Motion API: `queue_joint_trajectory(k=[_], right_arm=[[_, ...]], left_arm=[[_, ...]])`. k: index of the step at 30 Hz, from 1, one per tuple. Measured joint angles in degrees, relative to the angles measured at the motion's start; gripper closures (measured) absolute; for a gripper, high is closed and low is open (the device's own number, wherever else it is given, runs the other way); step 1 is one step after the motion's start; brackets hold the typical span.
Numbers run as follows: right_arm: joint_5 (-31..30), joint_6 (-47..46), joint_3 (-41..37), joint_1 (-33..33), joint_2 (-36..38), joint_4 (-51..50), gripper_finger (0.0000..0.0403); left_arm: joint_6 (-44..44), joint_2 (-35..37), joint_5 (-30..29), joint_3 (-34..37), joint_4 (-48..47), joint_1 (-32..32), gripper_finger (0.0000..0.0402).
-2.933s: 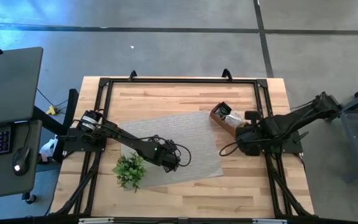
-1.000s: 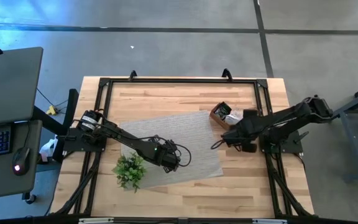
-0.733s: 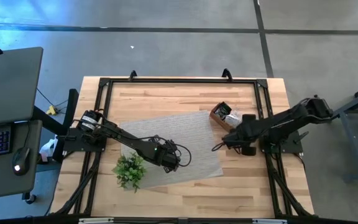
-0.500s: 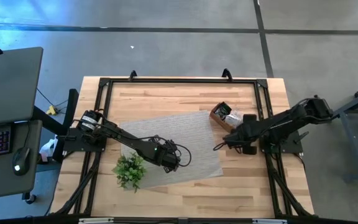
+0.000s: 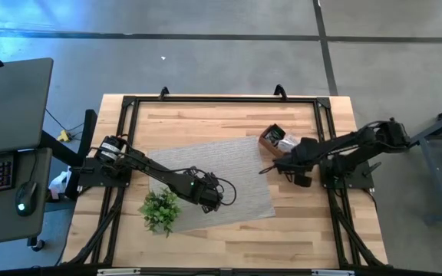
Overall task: Pick & Place Tea
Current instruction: Return to Home Position
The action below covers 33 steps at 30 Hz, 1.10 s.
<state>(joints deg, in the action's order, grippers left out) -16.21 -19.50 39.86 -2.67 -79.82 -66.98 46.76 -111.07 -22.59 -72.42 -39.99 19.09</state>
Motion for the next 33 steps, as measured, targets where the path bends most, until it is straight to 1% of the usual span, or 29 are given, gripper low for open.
queue_joint_trajectory(k=[5,10,14,17,22,23,25,27,29,32,33], right_arm=[[0.3,1.9,2.0,1.4,0.4,1.0,0.0395],[-0.7,3.3,7.1,2.4,1.3,1.0,0.04],[-2.1,2.9,11.4,2.7,1.4,-1.6,0.04],[-0.9,1.4,14.1,2.6,1.4,-4.4,0.0396],[-0.3,-1.3,20.6,-0.6,1.4,-11.0,0.0395],[-1.1,-1.4,22.5,-1.7,1.6,-11.9,0.0395],[-4.2,-2.0,26.1,-4.2,2.8,-12.0,0.0395],[-7.7,-2.4,28.4,-7.2,5.9,-9.6,0.0397],[-8.9,-2.1,28.9,-10.3,10.0,-5.0,0.04],[-6.1,-1.2,26.0,-14.4,17.9,4.2,0.0401],[-5.1,-0.5,24.3,-15.5,20.8,7.7,0.04]], left_arm=[[0.0,0.0,0.0,0.0,0.0,0.0,0.0401],[0.0,0.0,0.0,0.0,0.0,0.0,0.0401],[0.0,0.0,0.0,0.0,0.0,0.0,0.0401],[0.0,0.0,0.0,0.0,0.0,0.0,0.0401],[0.0,0.0,-0.5,-0.3,-0.4,0.0,0.0401],[0.0,0.2,-0.6,-0.7,-1.1,0.1,0.0401],[0.0,3.0,-2.0,-1.0,-2.6,1.2,0.0401],[-0.7,5.6,-4.4,-1.8,-1.6,2.6,0.0401],[-0.9,8.8,-7.2,-1.4,-4.1,4.7,0.0401],[-2.7,14.0,-12.0,-1.7,-4.0,8.0,0.0401],[-3.2,16.1,-13.8,-1.7,-5.7,9.3,0.0401]])
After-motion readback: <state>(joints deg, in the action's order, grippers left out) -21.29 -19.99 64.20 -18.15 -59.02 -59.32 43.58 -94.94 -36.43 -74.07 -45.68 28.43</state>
